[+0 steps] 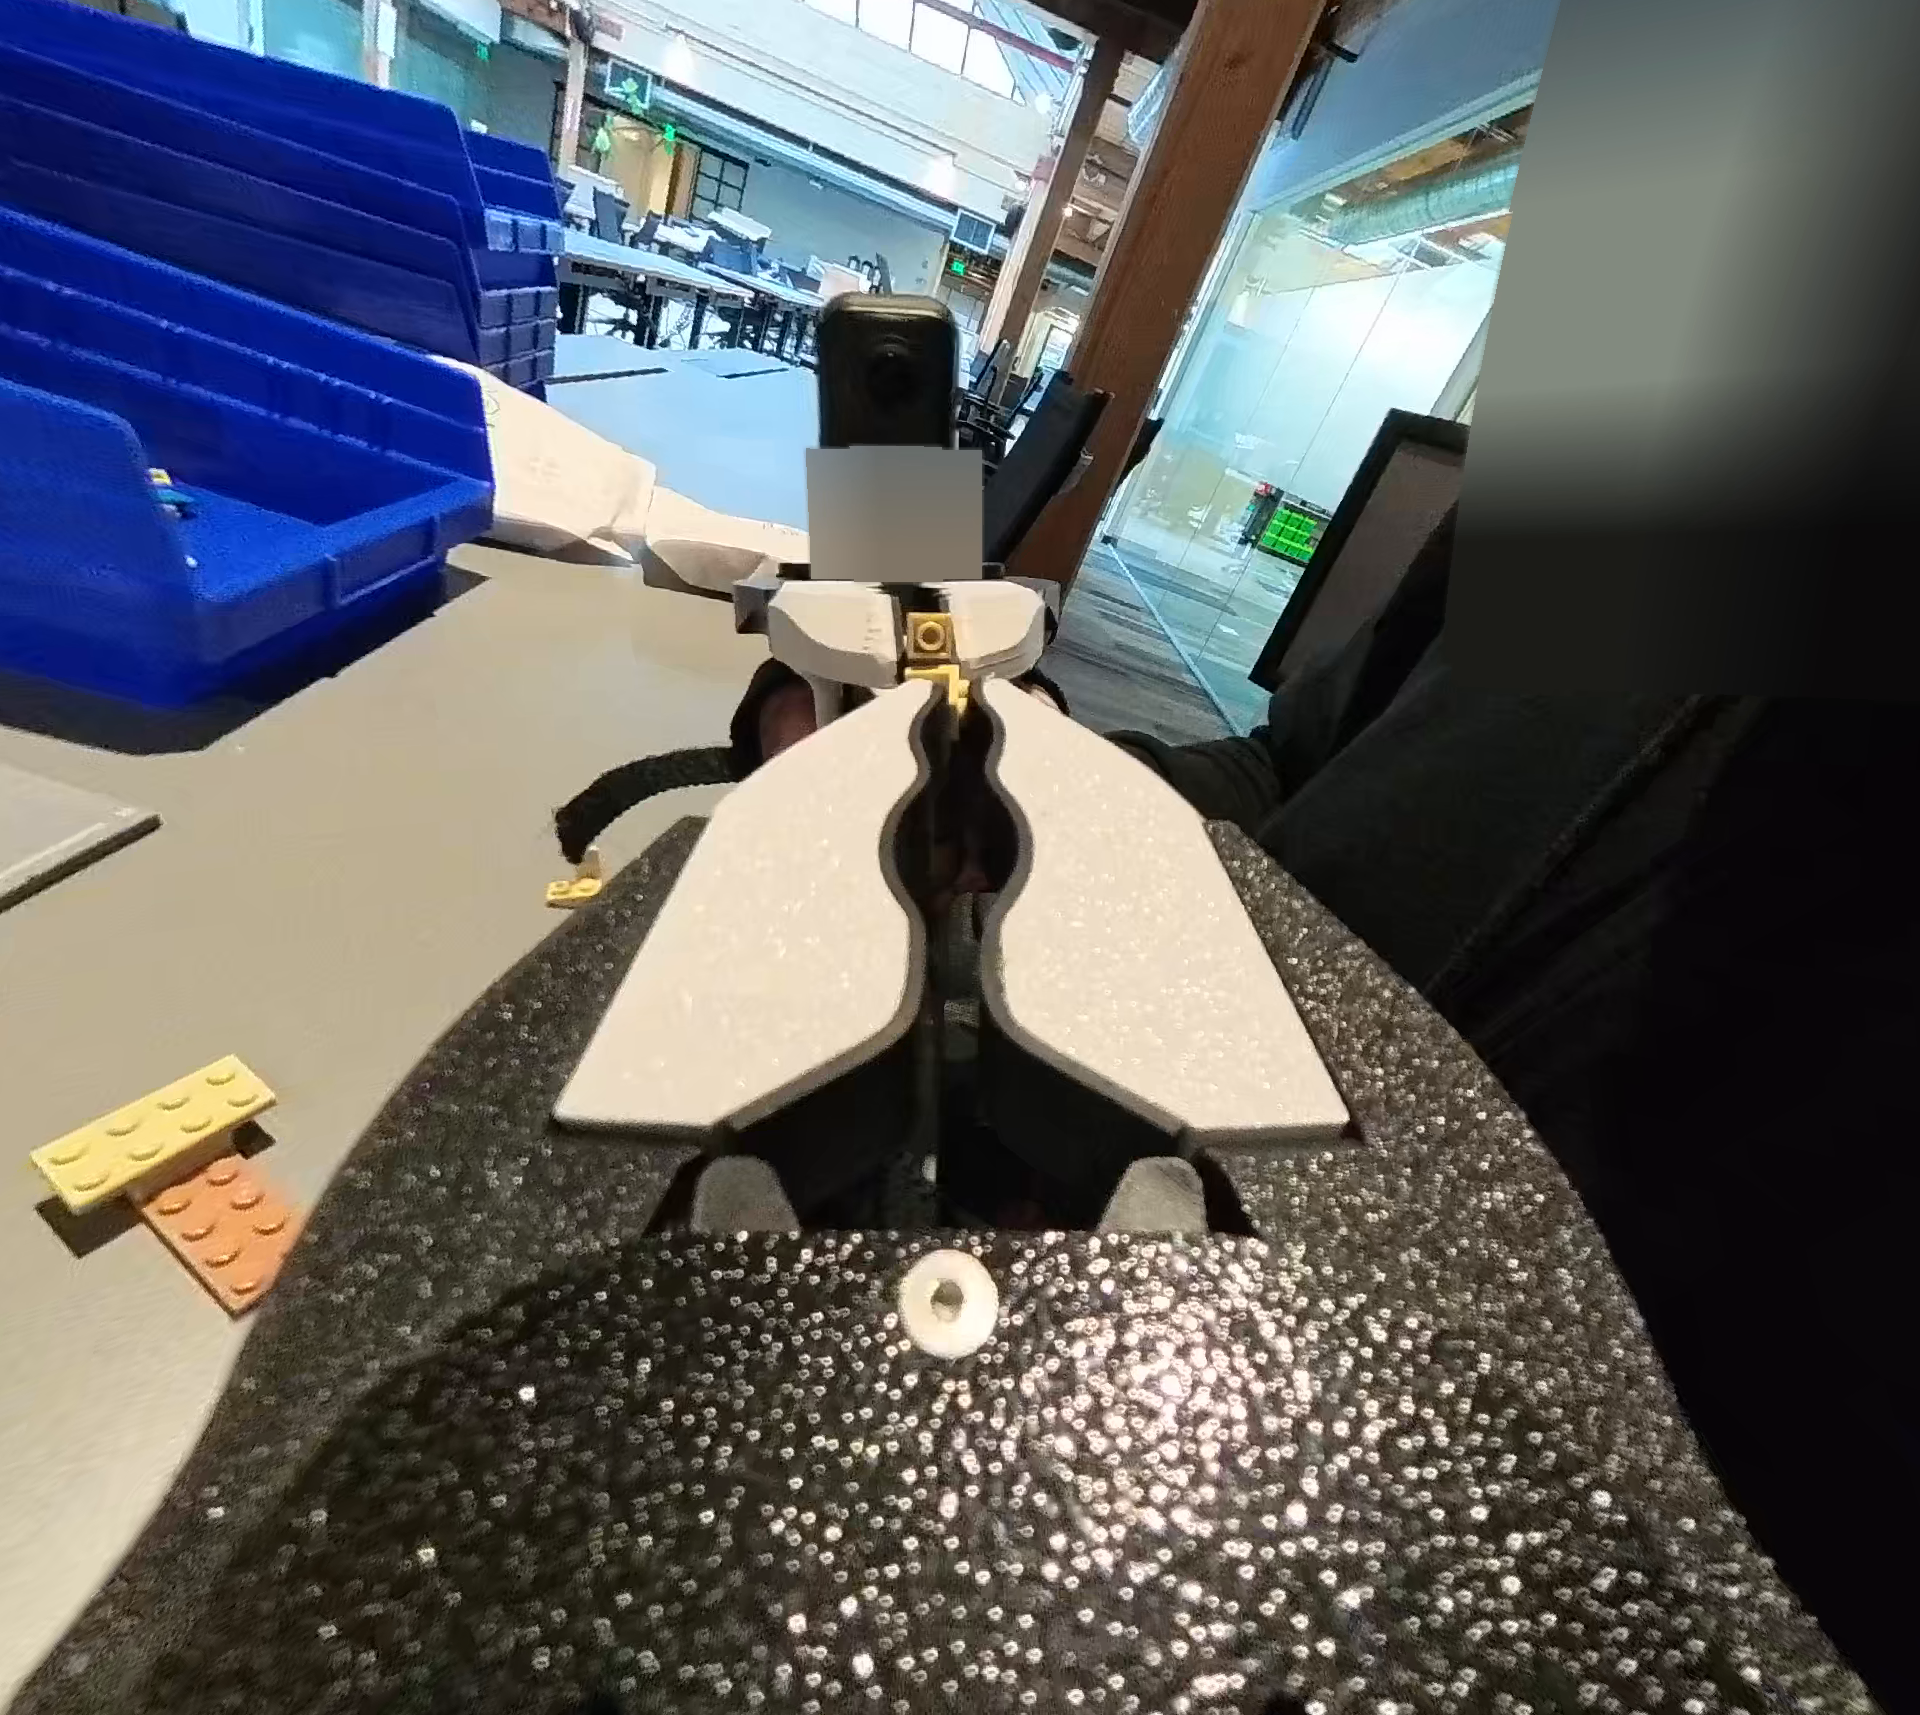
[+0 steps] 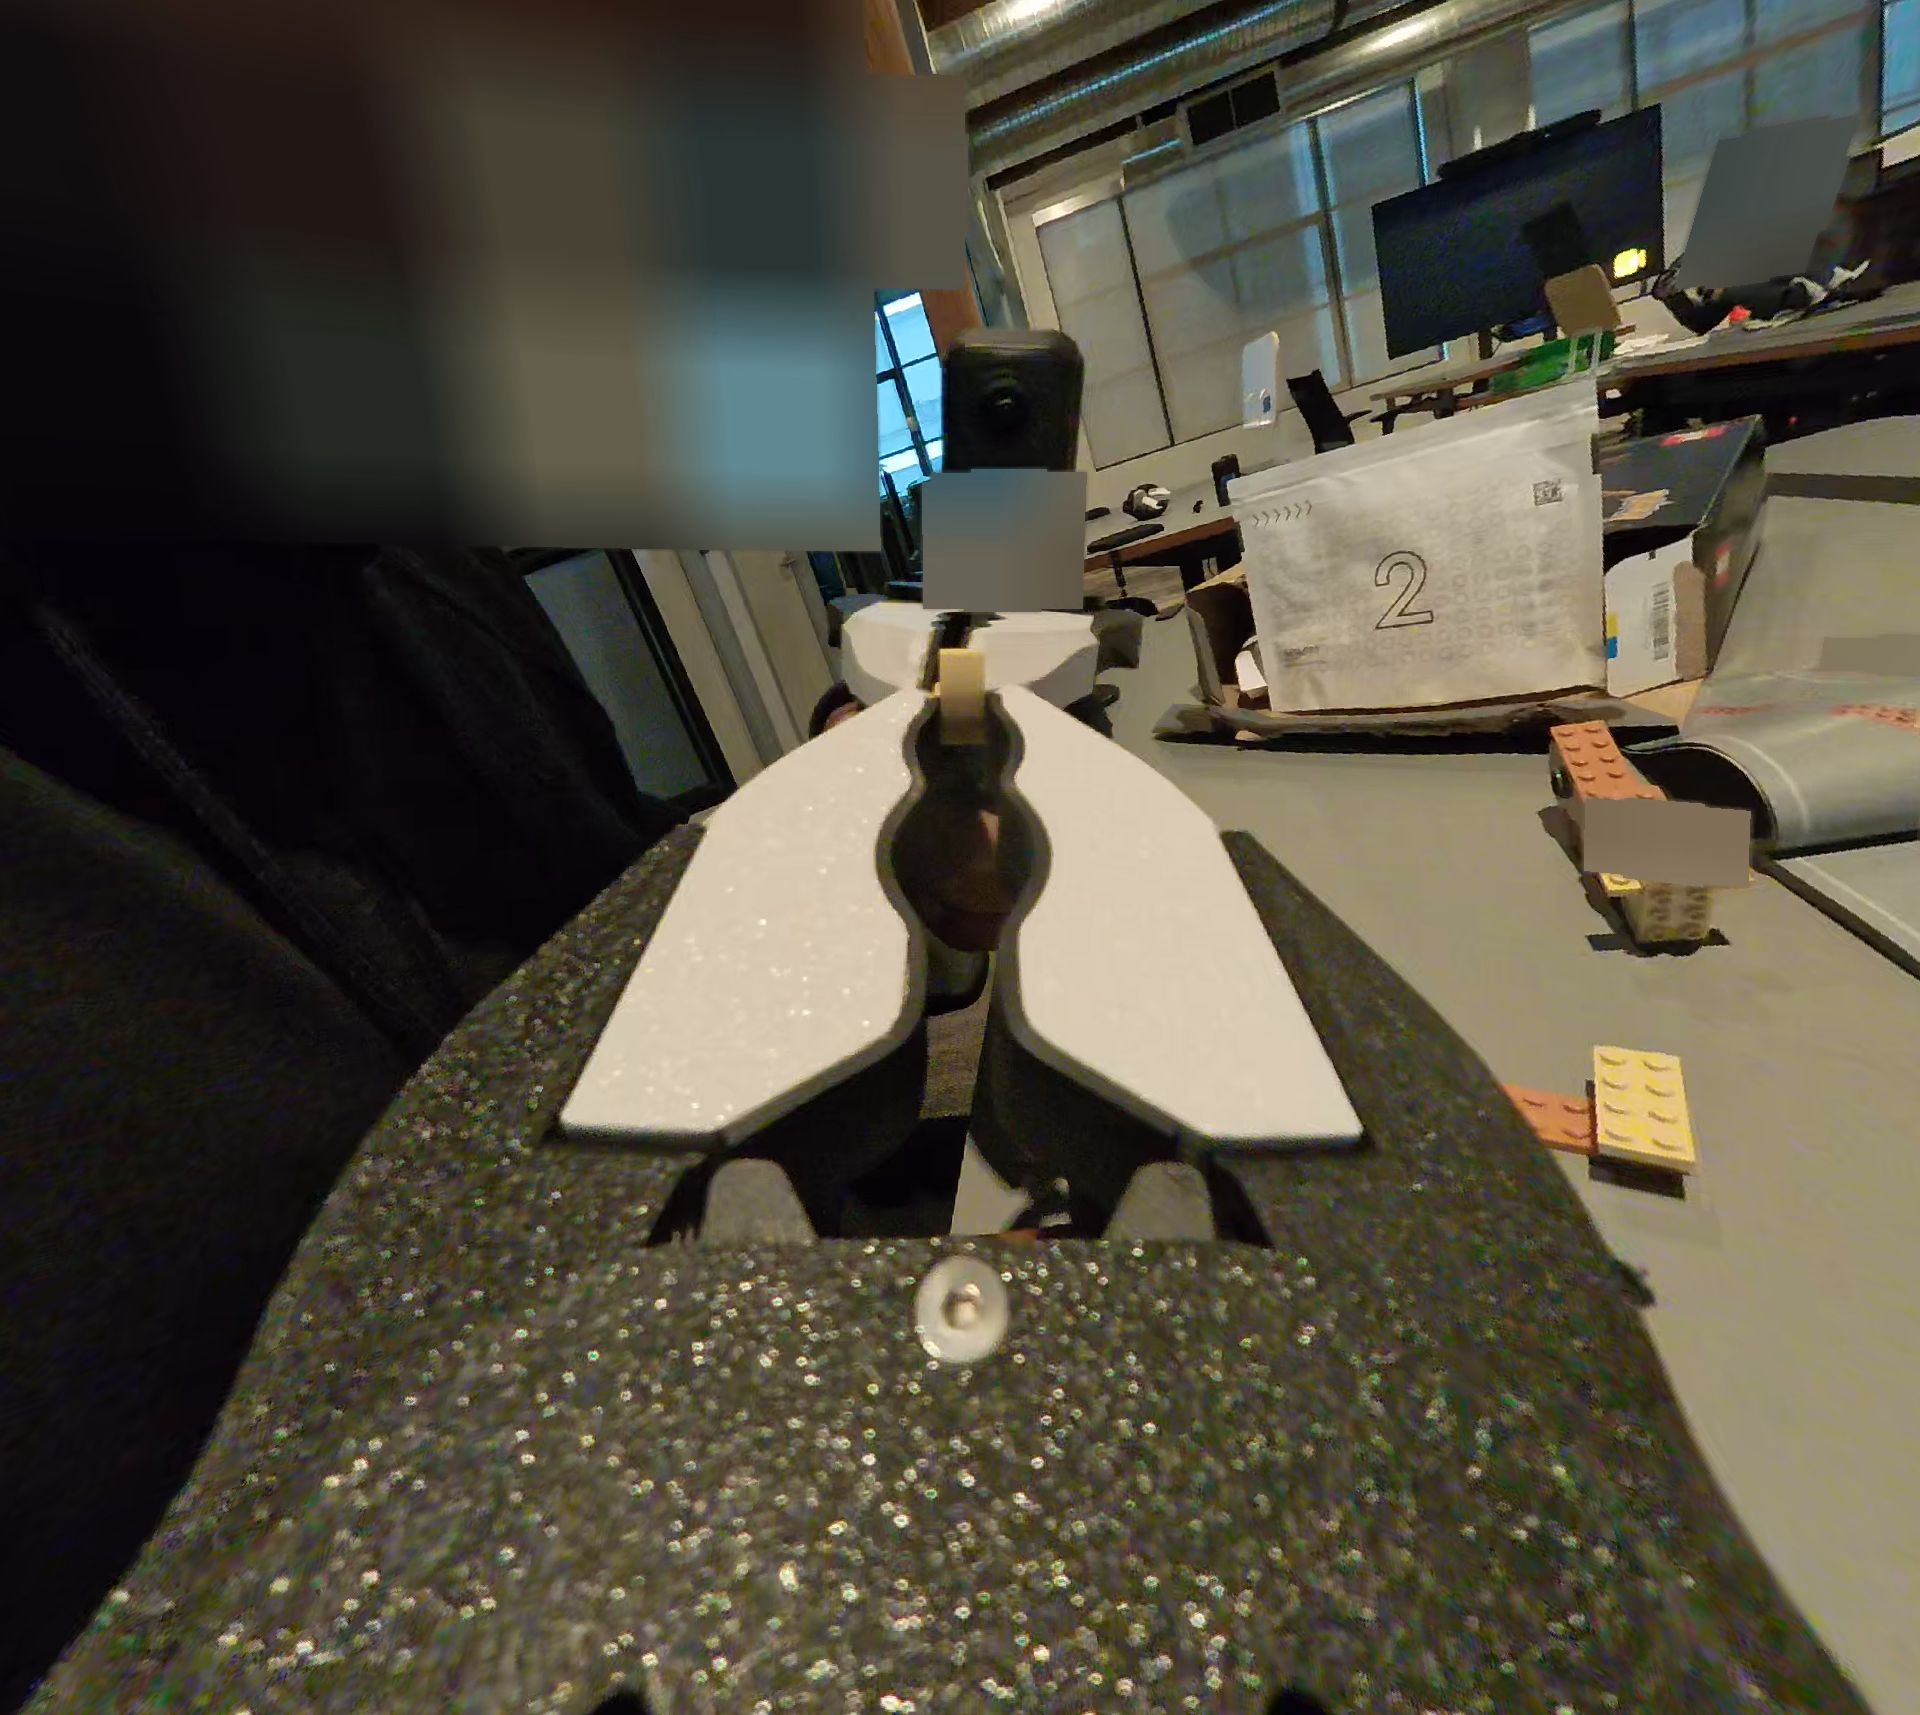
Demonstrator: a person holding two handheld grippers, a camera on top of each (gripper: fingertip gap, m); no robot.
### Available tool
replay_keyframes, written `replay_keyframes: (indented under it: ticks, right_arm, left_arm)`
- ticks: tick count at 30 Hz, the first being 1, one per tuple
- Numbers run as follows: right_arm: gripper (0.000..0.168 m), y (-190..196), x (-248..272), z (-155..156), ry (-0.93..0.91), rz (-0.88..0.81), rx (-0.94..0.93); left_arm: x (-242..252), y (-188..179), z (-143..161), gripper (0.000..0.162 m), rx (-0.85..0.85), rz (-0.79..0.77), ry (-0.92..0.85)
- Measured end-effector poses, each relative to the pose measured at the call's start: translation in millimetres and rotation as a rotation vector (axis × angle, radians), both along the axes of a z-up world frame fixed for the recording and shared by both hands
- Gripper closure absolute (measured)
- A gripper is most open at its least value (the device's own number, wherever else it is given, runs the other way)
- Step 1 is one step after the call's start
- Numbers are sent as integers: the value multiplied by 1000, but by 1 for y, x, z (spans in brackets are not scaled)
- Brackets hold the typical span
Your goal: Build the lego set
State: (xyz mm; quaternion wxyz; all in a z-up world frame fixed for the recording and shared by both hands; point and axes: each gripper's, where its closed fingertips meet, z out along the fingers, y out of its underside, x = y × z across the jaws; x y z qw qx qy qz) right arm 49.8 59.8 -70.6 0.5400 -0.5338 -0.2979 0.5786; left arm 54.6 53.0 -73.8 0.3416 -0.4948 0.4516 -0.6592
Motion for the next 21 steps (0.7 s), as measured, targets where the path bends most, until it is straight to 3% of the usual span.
replay_keyframes:
  ticks: [21]
  right_arm:
    - [161,9,13,-16,69,-93,-194]
  left_arm:
    - [13,8,-14,159,-271,-14,22]
